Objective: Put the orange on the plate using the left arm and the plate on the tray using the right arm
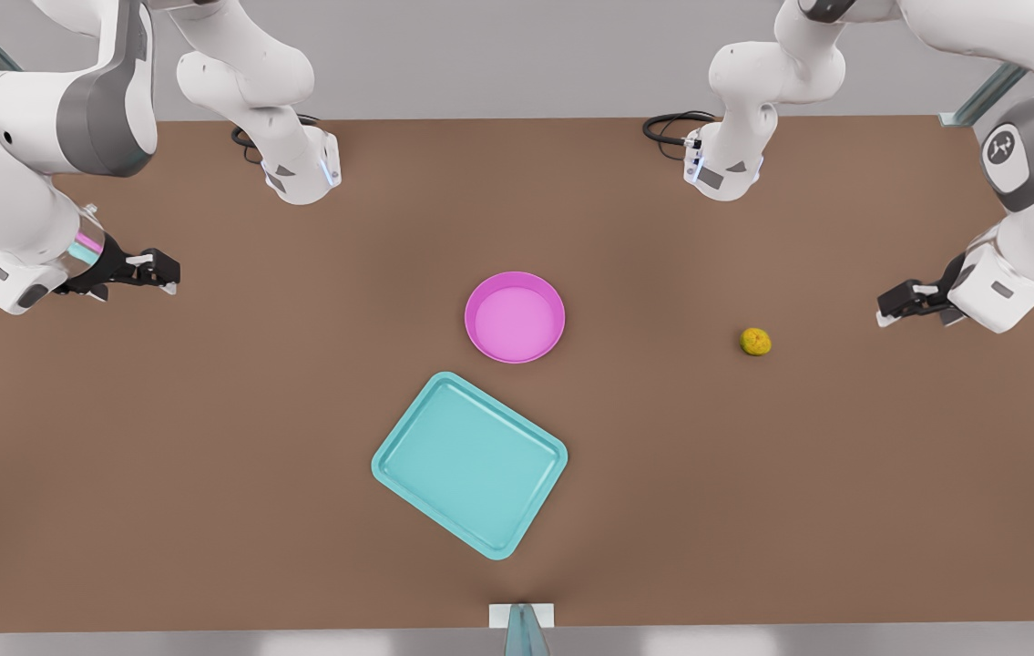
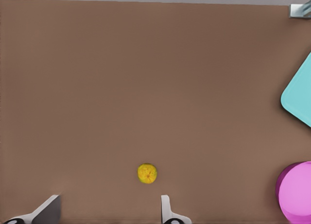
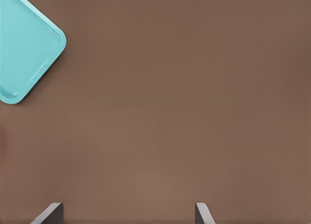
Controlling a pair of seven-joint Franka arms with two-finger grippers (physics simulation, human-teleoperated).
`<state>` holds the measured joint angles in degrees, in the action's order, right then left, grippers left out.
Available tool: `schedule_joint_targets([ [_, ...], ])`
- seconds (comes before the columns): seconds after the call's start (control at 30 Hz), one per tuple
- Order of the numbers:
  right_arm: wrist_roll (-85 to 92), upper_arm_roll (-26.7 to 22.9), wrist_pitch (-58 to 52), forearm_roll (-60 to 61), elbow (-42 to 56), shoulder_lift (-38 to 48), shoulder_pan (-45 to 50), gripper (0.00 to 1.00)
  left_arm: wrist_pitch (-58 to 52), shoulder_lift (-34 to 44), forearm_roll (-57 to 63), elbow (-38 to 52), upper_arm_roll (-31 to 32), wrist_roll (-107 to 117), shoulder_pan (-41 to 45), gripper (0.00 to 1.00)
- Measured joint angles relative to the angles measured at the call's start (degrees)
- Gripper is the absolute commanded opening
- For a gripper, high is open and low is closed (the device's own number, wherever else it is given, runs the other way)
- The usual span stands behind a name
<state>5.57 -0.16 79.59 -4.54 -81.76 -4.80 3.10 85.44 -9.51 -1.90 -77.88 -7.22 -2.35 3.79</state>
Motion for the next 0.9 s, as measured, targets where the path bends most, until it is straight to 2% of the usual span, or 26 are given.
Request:
schedule_joint_targets([
  [0.07, 0.1, 0.0, 0.0, 0.0, 0.0, 0.0, 0.0, 1.0, -0.4, -0.7, 0.3, -0.7, 0.2, 0.0, -0.2, 1.0],
  [0.1, 0.1, 0.0, 0.0, 0.0, 0.0, -0.1, 0.0, 1.0, -0.3, -1.1, 0.3, -4.6, 0.4, 0.0, -0.2, 1.0],
  [0.23, 0.2, 0.0, 0.1, 0.0, 0.0, -0.2, 0.0, 1.0, 8.3, -1.7, -0.7, -29.7, 2.9, 0.0, 1.0, 1.0],
  [0.33, 0.3, 0.0, 0.1, 0.0, 0.0, -0.3, 0.1, 1.0, 21.2, -3.5, -1.1, -41.4, 4.7, 0.3, 2.9, 1.0],
  [0.43, 0.3, -0.1, 0.1, 0.0, 0.0, -0.4, 0.1, 1.0, 30.8, -5.1, -1.1, -45.4, 5.1, 0.8, 3.7, 1.0],
  [0.57, 0.4, -0.1, 0.1, 0.0, 0.0, -0.6, 0.1, 1.0, 38.0, -5.6, -0.9, -47.6, 3.9, 1.2, 3.7, 1.0],
  [0.9, 0.6, -0.2, 0.1, 0.0, 0.0, -0.9, 0.1, 1.0, 44.2, -8.0, -0.6, -50.6, 0.5, 1.9, 3.4, 1.0],
])
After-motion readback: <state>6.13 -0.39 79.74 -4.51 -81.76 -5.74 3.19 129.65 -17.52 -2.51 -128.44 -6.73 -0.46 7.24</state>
